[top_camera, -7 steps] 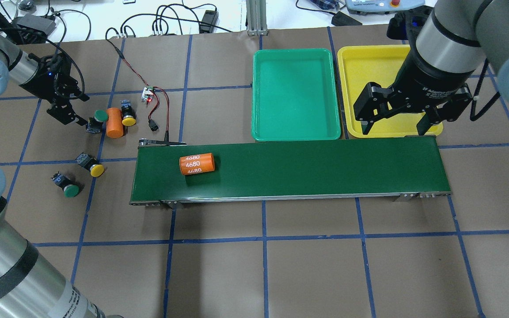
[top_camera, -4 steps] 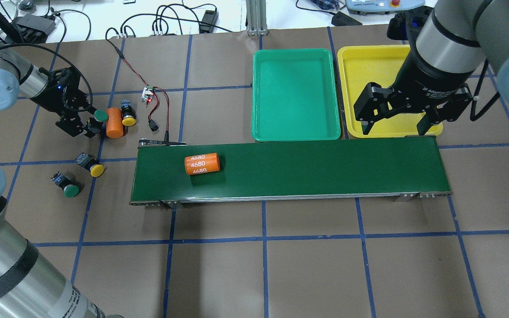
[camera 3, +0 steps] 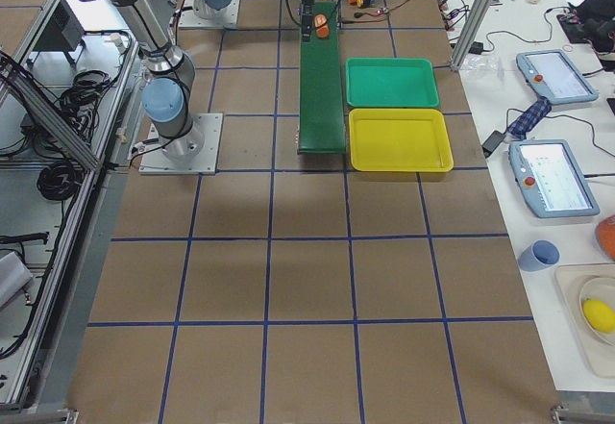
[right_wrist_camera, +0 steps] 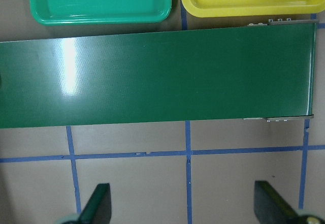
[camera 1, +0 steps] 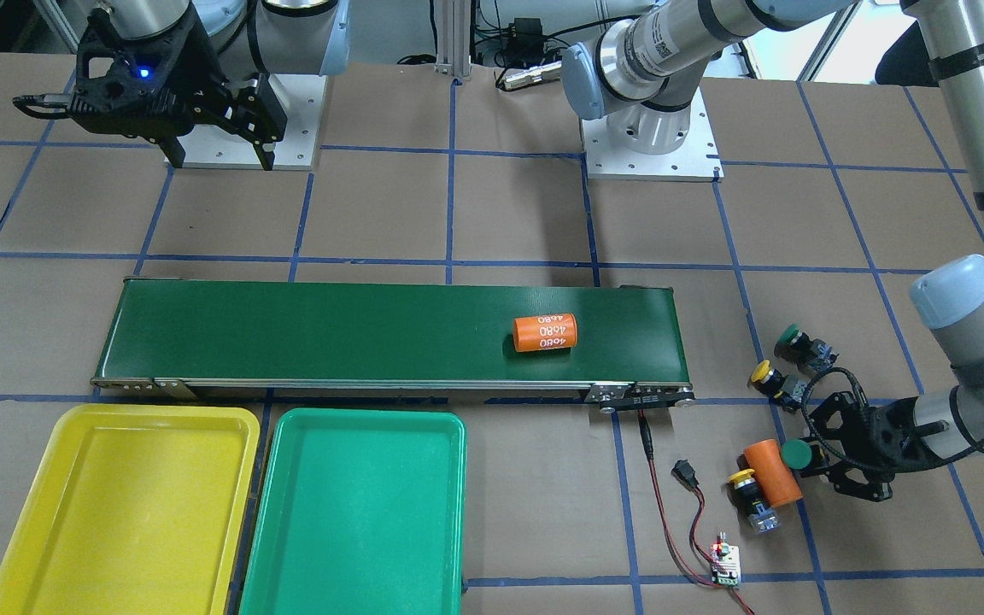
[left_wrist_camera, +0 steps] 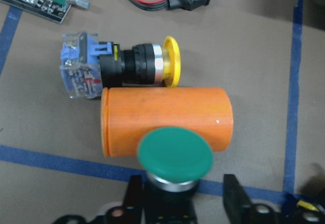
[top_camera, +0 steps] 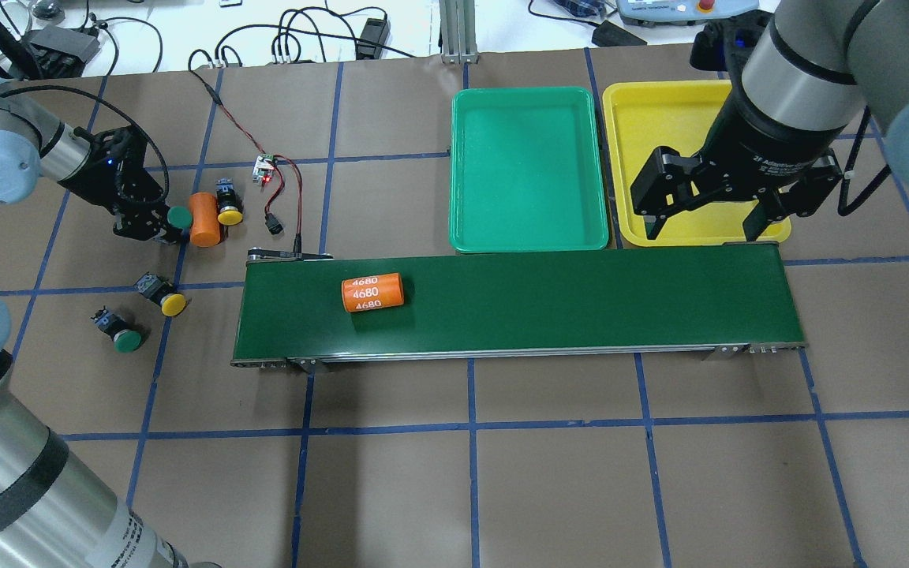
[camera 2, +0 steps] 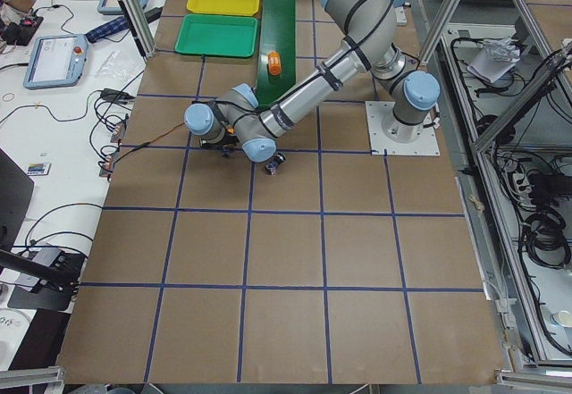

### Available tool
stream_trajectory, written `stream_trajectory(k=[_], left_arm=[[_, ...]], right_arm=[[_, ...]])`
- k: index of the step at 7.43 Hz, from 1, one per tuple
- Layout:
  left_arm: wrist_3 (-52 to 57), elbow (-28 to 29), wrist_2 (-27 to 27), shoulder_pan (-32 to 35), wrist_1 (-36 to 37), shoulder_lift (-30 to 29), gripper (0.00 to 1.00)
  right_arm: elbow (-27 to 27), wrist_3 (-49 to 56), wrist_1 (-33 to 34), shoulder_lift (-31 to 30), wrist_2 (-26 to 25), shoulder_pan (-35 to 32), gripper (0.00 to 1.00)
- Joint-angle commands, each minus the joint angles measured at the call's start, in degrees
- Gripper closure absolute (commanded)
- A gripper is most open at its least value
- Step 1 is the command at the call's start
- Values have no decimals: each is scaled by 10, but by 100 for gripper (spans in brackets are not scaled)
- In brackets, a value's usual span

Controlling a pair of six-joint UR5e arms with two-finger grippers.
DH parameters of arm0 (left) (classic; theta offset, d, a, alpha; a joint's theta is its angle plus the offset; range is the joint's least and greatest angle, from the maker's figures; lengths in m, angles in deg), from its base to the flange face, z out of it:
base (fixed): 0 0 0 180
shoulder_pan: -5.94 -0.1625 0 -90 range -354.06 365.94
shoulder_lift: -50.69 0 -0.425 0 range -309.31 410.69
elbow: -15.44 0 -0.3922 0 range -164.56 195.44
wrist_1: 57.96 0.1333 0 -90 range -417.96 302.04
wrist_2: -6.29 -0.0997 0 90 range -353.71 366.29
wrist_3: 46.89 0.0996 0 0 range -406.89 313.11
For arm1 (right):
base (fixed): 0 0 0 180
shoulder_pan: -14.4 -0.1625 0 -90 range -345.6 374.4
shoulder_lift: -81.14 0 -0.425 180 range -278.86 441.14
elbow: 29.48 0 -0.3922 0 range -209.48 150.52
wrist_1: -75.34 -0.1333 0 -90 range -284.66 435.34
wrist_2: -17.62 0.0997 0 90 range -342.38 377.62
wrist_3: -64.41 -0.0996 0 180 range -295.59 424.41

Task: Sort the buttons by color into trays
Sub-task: 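Grasp a green-capped push button with the left gripper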

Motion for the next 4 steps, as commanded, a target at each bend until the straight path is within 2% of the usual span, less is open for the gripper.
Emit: stream_trajectory(k=[1,3,4], left_arm=[[-27,10,-6,6,-8,18,100],[-104,-7,-30,26,-30,70,100],[-190,-14,-48,54,-64,103,100]], right_arm=[[0,0,0,0,0,0,0],[0,-1,0,0,0,0,0],[0,1,-2,0,0,0,0]])
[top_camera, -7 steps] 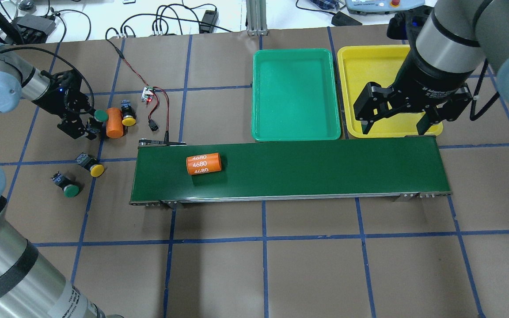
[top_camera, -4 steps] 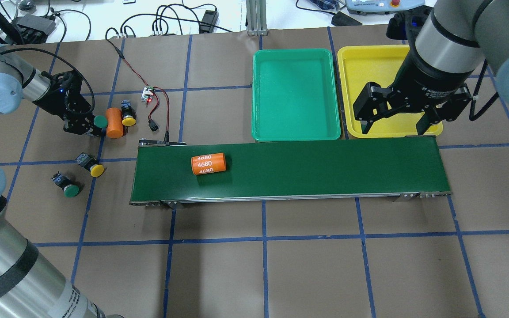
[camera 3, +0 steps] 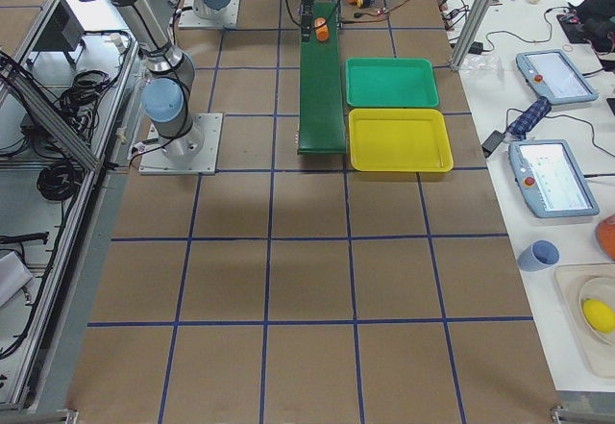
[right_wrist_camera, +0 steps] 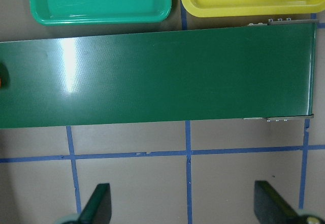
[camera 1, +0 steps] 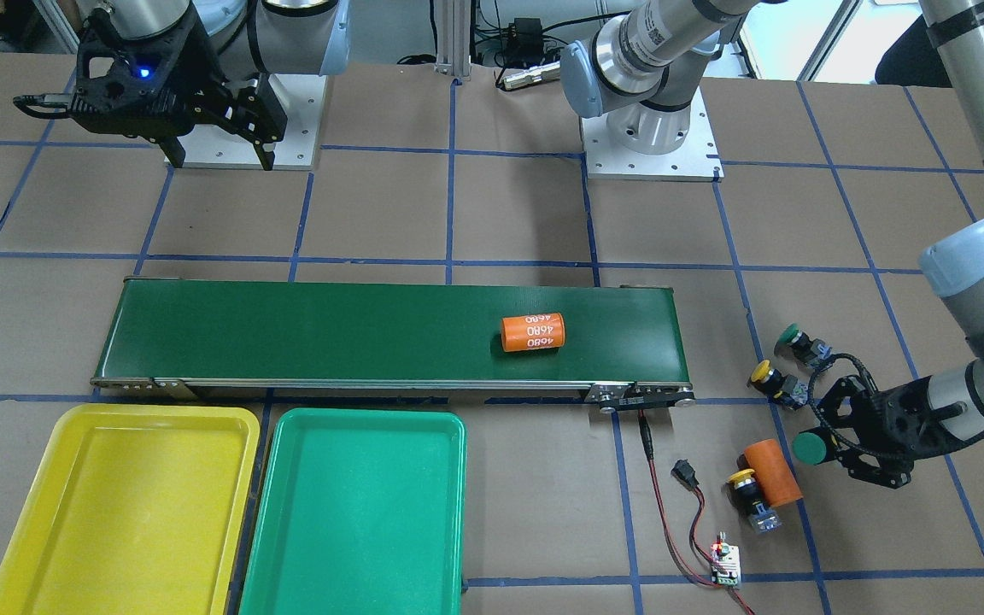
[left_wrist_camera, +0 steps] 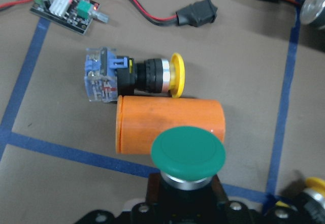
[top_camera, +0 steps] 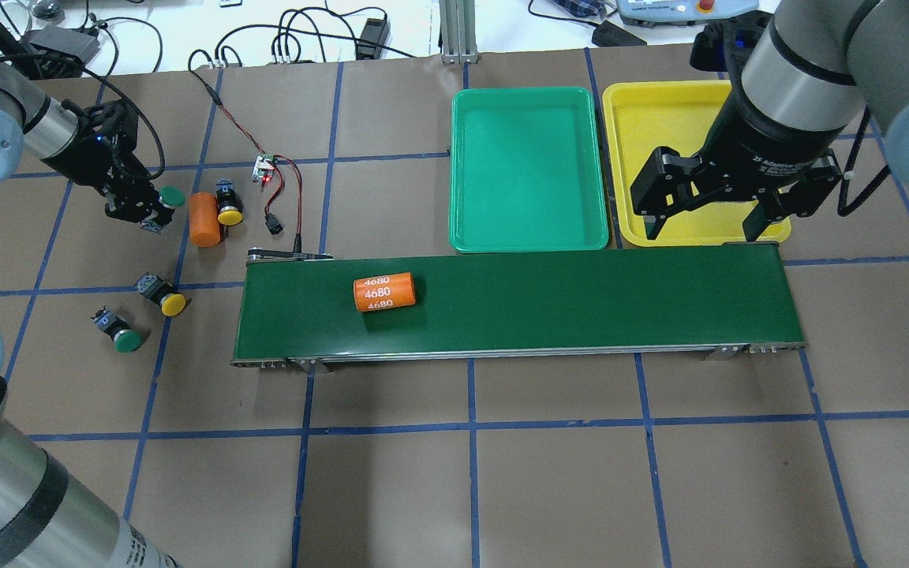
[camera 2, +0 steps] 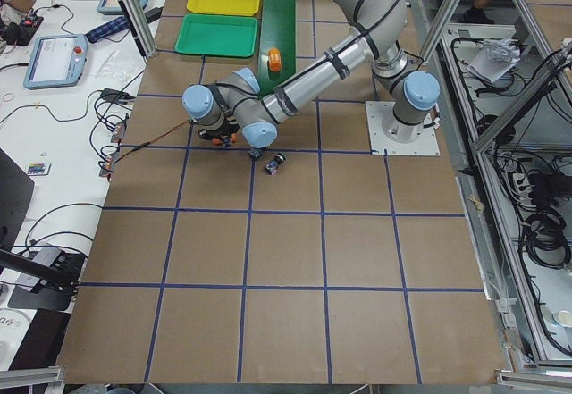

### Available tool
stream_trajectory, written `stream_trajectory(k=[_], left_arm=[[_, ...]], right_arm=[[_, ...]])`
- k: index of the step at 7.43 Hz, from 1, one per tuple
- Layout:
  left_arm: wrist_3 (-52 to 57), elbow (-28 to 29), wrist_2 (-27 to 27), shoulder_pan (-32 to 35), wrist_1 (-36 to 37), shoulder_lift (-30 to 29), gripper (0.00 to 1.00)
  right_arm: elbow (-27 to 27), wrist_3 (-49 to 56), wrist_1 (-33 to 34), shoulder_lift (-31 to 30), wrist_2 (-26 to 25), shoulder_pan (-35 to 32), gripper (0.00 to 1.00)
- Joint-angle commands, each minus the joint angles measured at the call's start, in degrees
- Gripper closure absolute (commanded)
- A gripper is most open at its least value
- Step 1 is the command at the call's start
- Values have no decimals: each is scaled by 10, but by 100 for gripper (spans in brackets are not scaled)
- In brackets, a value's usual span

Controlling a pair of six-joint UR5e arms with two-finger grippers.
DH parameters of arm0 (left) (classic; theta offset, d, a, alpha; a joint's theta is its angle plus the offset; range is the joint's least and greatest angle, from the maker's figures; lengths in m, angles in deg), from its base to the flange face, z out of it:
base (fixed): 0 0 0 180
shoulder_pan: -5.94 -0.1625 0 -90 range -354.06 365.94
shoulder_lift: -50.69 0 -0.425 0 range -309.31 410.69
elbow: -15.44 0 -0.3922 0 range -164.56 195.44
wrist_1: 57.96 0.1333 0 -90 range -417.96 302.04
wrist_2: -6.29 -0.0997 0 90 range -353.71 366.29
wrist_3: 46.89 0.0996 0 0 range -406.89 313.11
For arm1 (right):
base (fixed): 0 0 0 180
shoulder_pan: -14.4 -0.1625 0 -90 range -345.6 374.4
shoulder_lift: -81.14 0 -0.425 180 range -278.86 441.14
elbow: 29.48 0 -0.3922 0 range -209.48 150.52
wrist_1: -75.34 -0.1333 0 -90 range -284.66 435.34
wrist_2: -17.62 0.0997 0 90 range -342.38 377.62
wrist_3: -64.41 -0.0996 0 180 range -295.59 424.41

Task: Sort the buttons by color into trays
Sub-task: 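Grasp a green-capped push button with the left gripper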

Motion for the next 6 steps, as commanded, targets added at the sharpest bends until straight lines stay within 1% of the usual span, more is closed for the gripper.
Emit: stream_trajectory(k=[1,2,3,5,6], left_arm=[[-189,-16,-25,54,-57,71,100],[-284,-32,-27,84,-72,98,100],[-415,-52,-27,110,-73,119,100],[-599,-83,-30,142,-73,146,100],[-753,-110,-53,161,-73,162,100]], right_arm=[[0,0,-1,0,0,1,0],[-1,1,-3,0,-1,0,0],[-1,0,-4,0,-1,0,0],[-1,1,-5,0,-2,0,0],[-1,2,-5,0,-3,0,0]])
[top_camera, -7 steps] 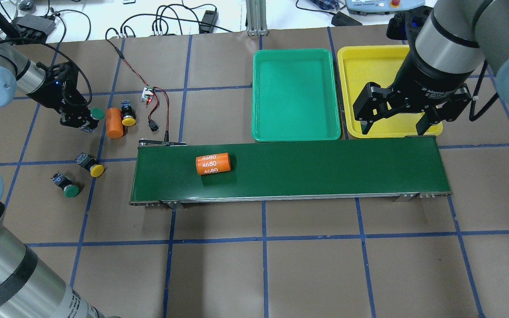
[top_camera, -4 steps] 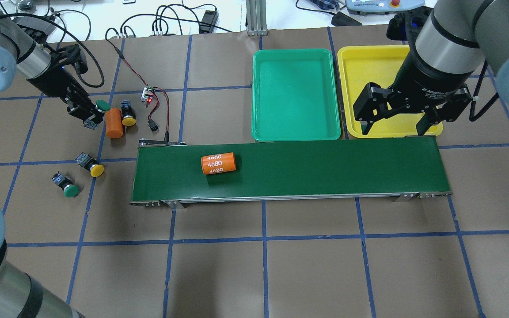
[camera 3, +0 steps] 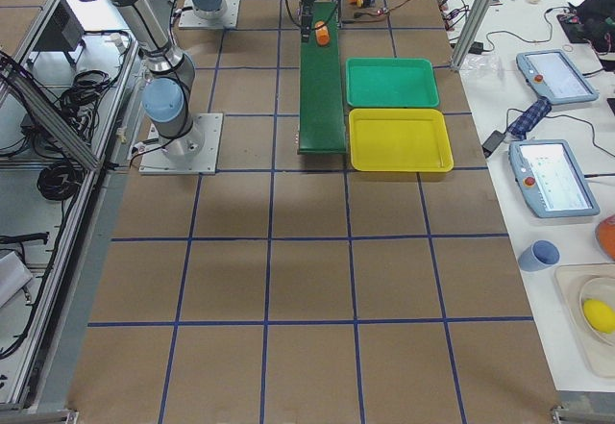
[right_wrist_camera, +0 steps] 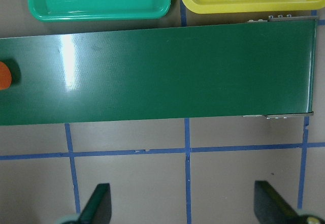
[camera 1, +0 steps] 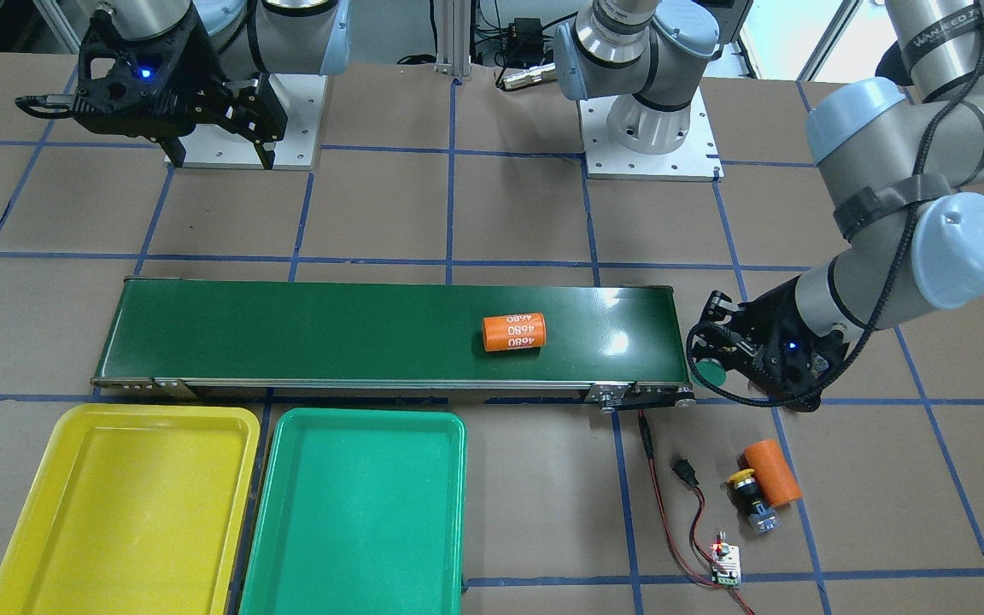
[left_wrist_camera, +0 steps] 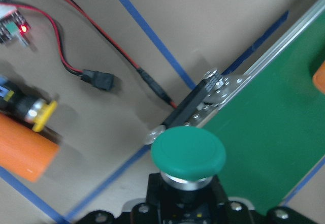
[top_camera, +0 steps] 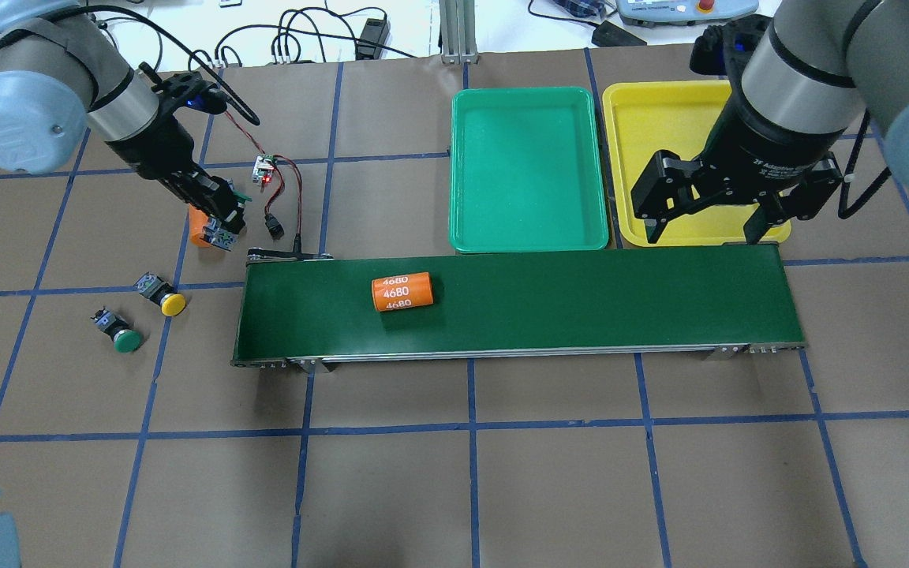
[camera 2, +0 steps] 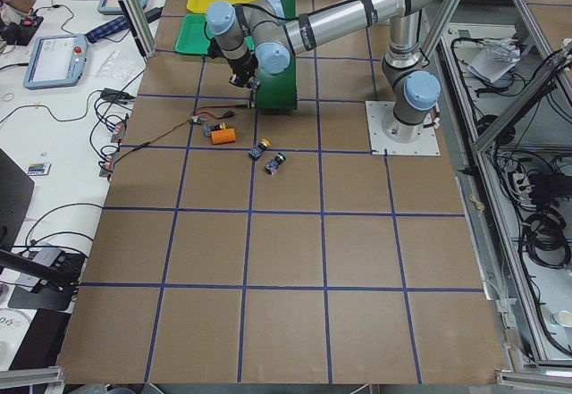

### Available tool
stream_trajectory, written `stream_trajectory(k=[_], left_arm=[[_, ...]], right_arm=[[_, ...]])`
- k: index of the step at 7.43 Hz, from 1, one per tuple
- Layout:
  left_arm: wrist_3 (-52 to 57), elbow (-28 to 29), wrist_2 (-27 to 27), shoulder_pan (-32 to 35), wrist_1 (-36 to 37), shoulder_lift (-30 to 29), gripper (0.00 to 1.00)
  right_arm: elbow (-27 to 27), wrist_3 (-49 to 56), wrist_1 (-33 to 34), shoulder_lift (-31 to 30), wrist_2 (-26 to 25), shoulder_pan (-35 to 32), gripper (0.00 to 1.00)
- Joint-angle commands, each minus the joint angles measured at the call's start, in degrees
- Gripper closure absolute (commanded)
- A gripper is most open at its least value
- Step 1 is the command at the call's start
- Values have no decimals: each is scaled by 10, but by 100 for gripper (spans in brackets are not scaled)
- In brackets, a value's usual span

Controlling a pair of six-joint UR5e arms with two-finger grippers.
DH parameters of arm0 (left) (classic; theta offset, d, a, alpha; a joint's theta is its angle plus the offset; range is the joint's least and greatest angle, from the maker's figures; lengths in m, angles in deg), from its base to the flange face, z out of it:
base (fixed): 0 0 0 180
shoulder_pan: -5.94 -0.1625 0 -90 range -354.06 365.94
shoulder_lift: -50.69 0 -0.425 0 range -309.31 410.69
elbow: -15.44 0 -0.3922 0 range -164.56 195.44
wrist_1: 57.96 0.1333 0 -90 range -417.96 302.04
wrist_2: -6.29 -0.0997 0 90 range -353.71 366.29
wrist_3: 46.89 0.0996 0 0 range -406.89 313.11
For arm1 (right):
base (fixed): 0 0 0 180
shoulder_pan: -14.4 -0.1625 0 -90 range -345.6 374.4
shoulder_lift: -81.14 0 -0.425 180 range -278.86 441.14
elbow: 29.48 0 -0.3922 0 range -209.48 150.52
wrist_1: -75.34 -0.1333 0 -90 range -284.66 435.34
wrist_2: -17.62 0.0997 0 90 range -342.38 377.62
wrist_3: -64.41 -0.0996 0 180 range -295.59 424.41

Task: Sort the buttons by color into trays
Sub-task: 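Place the green-capped button on the conveyor belt with the left gripper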

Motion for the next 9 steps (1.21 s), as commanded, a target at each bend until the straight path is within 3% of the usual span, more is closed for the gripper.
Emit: stream_trajectory(k=[1,3,6,7,8,9], left_arm=[[-287,-58,-42,57,2,26,100],[-411,-72,-43,111,7,21,100],[-434,-106,-48,137,7,22,100],[-435,-127,-64,137,40,14,100],[-433,-139,-68,138,65,9,67],[-435,-139,-78,139,72,7,1]], right_arm=[[0,0,0,0,0,0,0],[0,1,-1,1,-2,1,0],[1,0,-6,1,-3,2,0],[0,-1,-9,1,-3,3,0],[1,-1,-8,1,-1,3,0],[0,0,-6,2,-1,3,0]])
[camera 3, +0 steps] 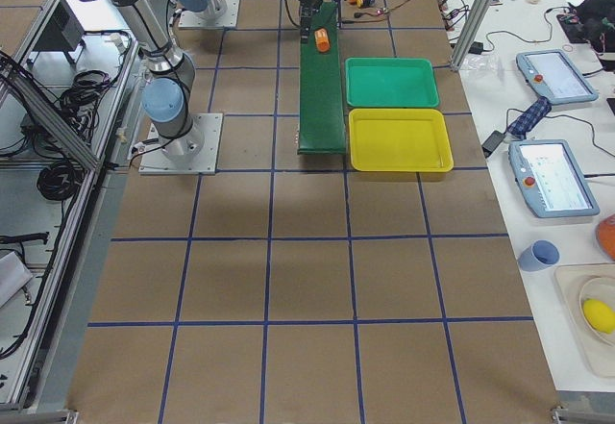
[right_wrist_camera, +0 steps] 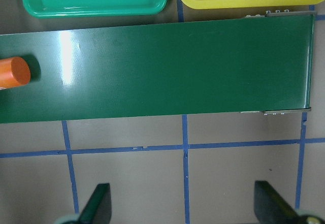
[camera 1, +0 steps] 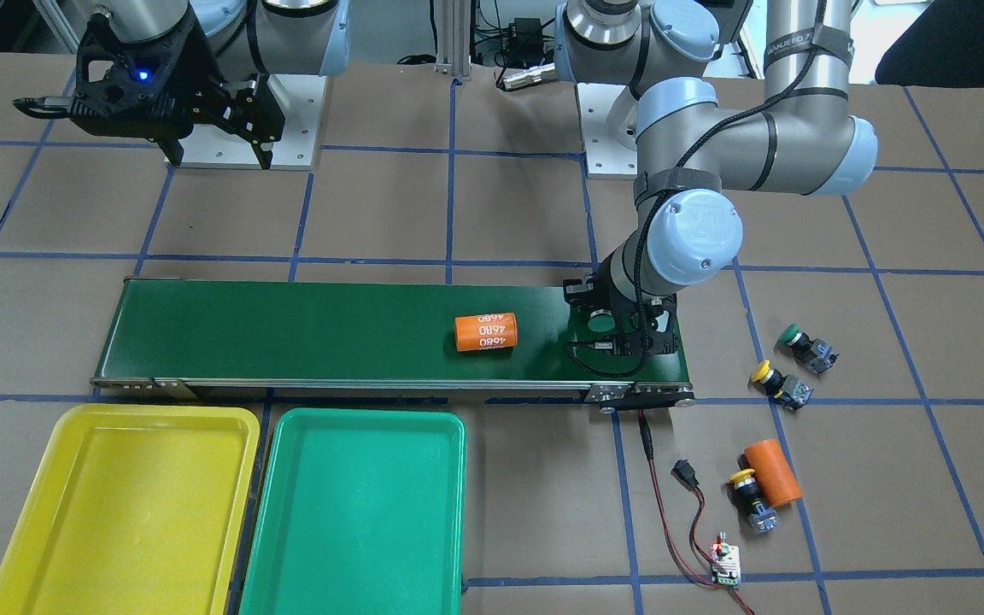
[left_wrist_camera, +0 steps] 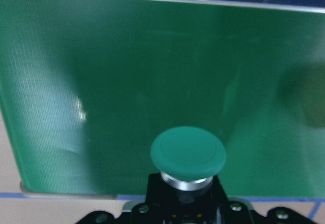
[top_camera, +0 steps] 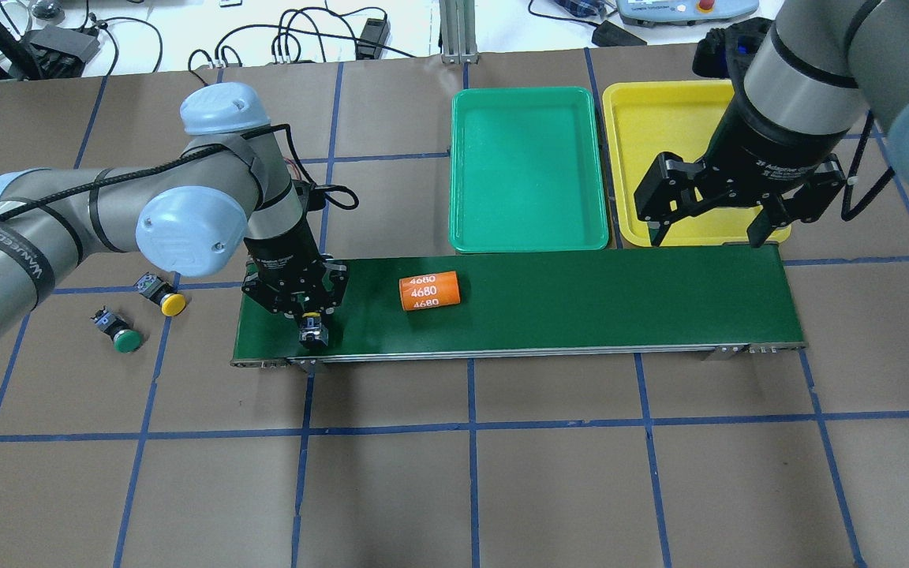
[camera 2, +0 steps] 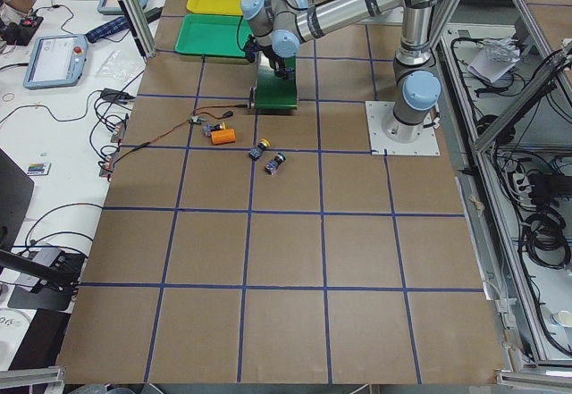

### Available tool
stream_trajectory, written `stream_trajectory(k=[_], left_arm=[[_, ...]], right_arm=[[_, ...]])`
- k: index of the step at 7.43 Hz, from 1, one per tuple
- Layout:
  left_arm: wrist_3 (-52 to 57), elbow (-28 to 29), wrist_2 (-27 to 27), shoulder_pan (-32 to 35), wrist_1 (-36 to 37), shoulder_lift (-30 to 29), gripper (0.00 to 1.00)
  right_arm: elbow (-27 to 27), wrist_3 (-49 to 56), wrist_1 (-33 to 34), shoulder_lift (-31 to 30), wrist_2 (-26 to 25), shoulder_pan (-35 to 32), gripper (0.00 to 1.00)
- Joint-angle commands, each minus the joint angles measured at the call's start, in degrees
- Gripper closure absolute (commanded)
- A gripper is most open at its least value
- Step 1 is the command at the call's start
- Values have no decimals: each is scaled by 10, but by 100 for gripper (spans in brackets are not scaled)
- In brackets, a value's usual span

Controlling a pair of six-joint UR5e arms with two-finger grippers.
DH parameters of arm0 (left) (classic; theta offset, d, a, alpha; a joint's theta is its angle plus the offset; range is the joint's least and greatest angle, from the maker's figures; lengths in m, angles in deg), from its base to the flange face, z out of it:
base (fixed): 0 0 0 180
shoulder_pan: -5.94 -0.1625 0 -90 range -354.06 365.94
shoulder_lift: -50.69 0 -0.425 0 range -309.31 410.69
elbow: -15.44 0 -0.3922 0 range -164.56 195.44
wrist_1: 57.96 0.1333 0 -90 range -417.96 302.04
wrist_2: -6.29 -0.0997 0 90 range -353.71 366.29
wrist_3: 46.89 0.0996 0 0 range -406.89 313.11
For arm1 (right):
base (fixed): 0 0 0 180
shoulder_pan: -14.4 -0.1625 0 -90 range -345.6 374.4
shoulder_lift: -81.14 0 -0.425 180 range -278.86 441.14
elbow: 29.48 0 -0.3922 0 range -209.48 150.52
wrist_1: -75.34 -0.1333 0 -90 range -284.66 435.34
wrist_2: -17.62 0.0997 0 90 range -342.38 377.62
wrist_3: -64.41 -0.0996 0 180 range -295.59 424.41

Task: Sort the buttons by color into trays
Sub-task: 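Place the green-capped button on the conveyor belt with the left gripper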

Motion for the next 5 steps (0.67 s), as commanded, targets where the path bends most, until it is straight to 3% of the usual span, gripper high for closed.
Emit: stream_trajectory(k=[1,5], left_arm=[[-3,3,-11,-1,19,-4,0],[13,83,-8,-26,-9,1,0]], right_arm=[[0,1,1,1,2,2,0],[0,-7,8,1,-1,2,0]])
